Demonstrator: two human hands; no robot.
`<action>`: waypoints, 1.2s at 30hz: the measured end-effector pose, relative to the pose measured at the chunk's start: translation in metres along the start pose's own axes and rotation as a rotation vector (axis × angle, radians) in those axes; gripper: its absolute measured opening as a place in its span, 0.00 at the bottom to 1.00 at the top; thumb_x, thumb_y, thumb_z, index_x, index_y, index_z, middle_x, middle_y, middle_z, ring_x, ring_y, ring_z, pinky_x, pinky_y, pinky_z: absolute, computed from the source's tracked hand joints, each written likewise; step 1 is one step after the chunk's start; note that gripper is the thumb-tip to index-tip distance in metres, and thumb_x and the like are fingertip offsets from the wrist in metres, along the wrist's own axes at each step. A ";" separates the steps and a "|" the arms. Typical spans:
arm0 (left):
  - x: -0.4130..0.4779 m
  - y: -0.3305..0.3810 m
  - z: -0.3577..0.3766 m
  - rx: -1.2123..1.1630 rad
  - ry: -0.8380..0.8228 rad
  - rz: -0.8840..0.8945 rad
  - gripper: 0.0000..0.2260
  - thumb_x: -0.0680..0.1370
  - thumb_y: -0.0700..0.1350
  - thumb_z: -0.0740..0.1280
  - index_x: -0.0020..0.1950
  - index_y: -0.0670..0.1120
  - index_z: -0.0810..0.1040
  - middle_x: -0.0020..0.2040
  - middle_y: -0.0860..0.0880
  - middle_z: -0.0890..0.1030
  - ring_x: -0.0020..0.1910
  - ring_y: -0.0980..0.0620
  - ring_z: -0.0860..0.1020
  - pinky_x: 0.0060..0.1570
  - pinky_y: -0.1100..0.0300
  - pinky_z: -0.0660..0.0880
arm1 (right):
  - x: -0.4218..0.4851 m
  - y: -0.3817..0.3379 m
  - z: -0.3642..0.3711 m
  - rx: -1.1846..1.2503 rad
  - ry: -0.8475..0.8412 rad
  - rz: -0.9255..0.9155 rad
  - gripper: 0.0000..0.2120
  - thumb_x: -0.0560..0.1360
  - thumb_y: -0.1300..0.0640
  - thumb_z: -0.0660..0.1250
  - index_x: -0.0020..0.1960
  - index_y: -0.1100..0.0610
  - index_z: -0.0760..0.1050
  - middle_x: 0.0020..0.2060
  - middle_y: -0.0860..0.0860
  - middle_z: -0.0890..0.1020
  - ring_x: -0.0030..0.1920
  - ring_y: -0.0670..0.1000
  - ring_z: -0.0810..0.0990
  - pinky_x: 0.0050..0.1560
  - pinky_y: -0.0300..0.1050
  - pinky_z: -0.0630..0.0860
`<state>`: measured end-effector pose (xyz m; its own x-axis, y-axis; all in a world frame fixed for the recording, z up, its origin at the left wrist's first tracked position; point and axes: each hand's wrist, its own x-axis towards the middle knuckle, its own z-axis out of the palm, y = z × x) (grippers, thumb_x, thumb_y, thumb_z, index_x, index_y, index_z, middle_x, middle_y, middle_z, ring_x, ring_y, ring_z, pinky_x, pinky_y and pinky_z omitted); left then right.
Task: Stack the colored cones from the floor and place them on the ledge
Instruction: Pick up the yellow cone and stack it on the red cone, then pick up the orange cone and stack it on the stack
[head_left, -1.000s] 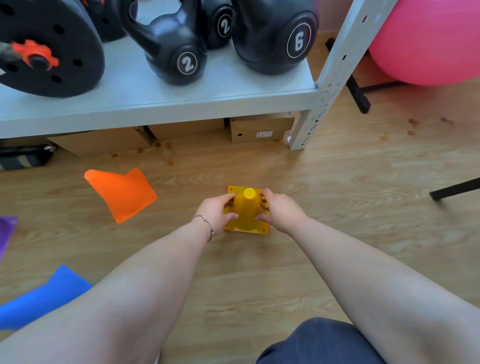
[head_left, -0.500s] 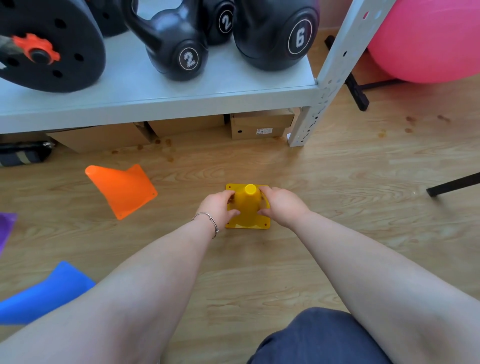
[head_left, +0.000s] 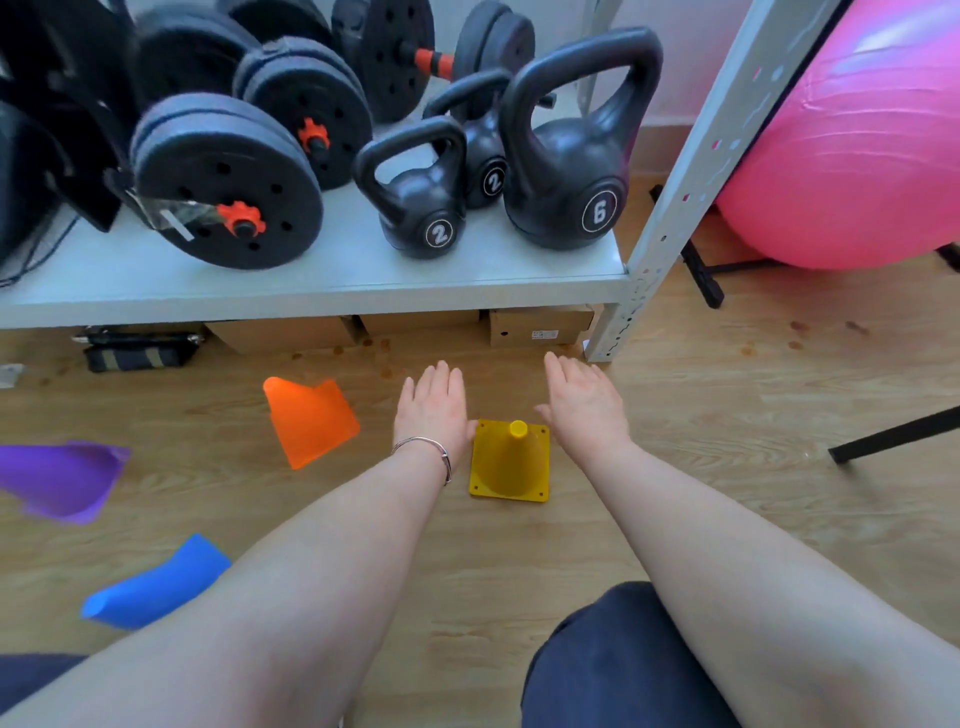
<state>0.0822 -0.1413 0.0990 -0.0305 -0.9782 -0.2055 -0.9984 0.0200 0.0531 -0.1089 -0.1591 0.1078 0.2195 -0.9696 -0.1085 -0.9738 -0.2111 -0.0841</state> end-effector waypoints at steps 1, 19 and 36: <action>0.002 0.000 -0.012 0.011 0.021 -0.001 0.34 0.78 0.57 0.63 0.78 0.44 0.53 0.80 0.44 0.55 0.79 0.45 0.54 0.77 0.47 0.52 | 0.002 -0.005 -0.009 0.002 0.028 0.006 0.36 0.75 0.48 0.70 0.75 0.61 0.60 0.69 0.59 0.72 0.72 0.58 0.68 0.74 0.55 0.63; 0.017 -0.117 -0.146 0.163 0.286 -0.054 0.31 0.75 0.58 0.67 0.72 0.45 0.62 0.72 0.44 0.66 0.74 0.44 0.62 0.73 0.46 0.61 | 0.051 -0.124 -0.109 -0.022 0.263 -0.081 0.31 0.68 0.48 0.75 0.66 0.59 0.70 0.56 0.55 0.77 0.61 0.59 0.74 0.60 0.53 0.72; -0.018 -0.284 -0.048 0.028 0.052 -0.331 0.39 0.73 0.63 0.67 0.76 0.44 0.57 0.77 0.44 0.62 0.76 0.44 0.61 0.72 0.51 0.63 | 0.091 -0.227 -0.039 -0.038 0.115 -0.261 0.35 0.74 0.46 0.70 0.75 0.56 0.61 0.68 0.54 0.72 0.70 0.57 0.68 0.70 0.53 0.66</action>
<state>0.3689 -0.1388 0.1341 0.2978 -0.9416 -0.1571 -0.9545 -0.2960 -0.0350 0.1303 -0.2038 0.1555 0.4569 -0.8892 0.0254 -0.8873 -0.4576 -0.0572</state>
